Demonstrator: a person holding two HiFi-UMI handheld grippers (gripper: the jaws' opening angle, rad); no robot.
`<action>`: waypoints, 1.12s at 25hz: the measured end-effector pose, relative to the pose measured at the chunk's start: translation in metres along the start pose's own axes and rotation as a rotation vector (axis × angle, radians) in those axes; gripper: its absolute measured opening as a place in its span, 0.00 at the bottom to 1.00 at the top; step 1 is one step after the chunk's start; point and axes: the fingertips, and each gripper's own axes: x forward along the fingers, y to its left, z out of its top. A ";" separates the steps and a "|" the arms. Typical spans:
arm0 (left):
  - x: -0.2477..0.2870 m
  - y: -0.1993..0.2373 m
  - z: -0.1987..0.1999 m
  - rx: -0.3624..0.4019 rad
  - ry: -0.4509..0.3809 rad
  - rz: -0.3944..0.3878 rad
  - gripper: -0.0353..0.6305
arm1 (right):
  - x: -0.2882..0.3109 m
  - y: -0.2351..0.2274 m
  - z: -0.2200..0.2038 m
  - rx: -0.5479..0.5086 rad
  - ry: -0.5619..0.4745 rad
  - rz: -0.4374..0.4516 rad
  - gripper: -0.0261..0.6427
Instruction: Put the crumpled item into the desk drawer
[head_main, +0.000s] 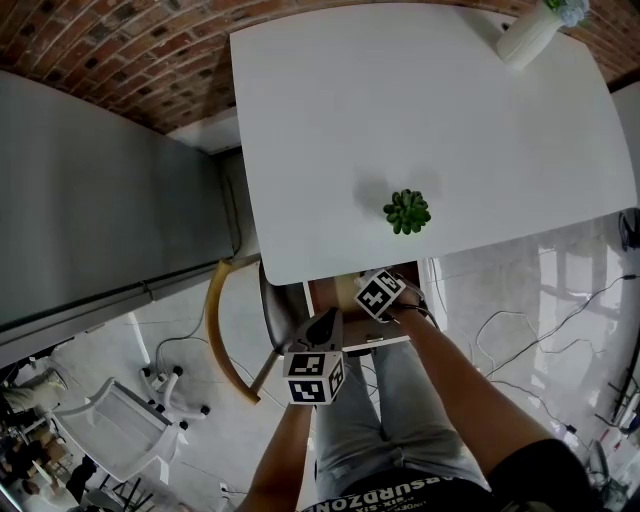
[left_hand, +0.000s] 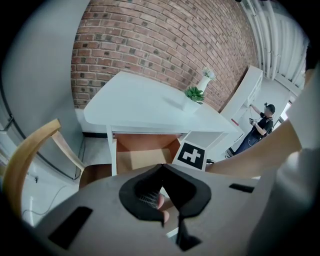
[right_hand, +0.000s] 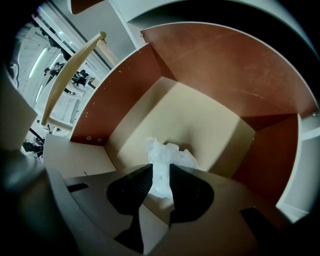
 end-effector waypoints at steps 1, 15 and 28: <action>-0.001 0.000 0.001 0.003 -0.001 -0.002 0.06 | -0.002 0.001 0.001 0.008 -0.007 0.003 0.19; -0.017 -0.005 0.019 0.078 -0.009 -0.030 0.06 | -0.046 0.013 0.018 0.097 -0.121 0.015 0.19; -0.031 -0.023 0.035 0.126 -0.024 -0.055 0.06 | -0.101 0.022 0.019 0.179 -0.273 -0.004 0.17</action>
